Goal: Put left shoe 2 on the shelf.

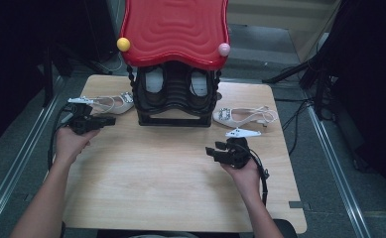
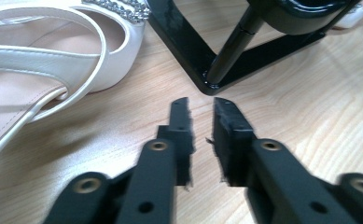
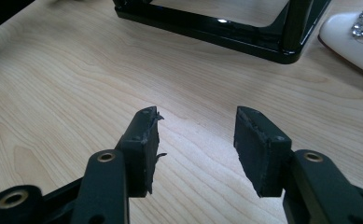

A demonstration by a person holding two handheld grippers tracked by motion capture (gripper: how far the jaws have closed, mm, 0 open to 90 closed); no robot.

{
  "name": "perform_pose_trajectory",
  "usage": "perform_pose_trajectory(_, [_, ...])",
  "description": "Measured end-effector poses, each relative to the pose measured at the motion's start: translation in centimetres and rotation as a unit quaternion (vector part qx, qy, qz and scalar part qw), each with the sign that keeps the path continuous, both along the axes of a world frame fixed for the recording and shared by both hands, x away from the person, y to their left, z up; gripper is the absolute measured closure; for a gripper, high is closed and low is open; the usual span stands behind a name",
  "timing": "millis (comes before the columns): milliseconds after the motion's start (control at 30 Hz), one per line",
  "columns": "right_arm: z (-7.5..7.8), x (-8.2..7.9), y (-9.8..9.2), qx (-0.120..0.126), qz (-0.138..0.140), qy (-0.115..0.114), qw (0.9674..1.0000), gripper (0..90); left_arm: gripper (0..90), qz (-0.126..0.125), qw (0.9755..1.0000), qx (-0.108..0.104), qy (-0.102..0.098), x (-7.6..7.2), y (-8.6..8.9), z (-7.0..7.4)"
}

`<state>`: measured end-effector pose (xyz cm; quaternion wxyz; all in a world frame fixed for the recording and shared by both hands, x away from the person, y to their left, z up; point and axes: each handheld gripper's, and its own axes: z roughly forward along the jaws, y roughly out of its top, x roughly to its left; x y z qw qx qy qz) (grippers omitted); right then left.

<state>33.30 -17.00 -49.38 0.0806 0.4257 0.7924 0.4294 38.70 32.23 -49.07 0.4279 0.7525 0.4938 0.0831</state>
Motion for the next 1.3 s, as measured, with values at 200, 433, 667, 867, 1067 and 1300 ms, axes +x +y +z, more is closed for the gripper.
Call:
perform_pose_trajectory(200, [0.0, 0.3, 0.3, 0.001, 0.002, 0.002, 1.0000, 51.4, 90.0, 0.009, 0.9999, 0.003, -0.006, -0.6, 1.3, -0.1])
perform_pose_trajectory(433, [0.0, 0.5, 0.5, 0.000, 0.006, 0.001, 1.0000, 51.6, 90.0, 0.015, 0.9998, 0.014, 0.000, -0.9, 3.0, -0.6])
perform_pose_trajectory(667, [0.0, 0.5, 0.5, -0.001, 0.005, 0.002, 1.0000, 51.6, 90.0, 0.030, 0.9993, 0.022, -0.001, -1.0, 4.8, -1.1])
perform_pose_trajectory(867, [0.0, 0.5, 0.5, -0.002, 0.004, 0.003, 1.0000, 51.6, 90.0, 0.050, 0.9985, 0.021, 0.013, -0.8, 6.5, -2.1])
perform_pose_trajectory(1067, [-0.1, 0.6, 0.6, -0.003, 0.005, 0.004, 1.0000, 51.6, 89.9, 0.079, 0.9960, 0.040, 0.009, -0.4, 7.9, -2.9])
perform_pose_trajectory(1300, [-0.1, 0.5, 0.5, -0.002, 0.004, 0.005, 1.0000, 51.6, 89.9, 0.104, 0.9930, 0.052, 0.020, 0.5, 8.9, -3.8])
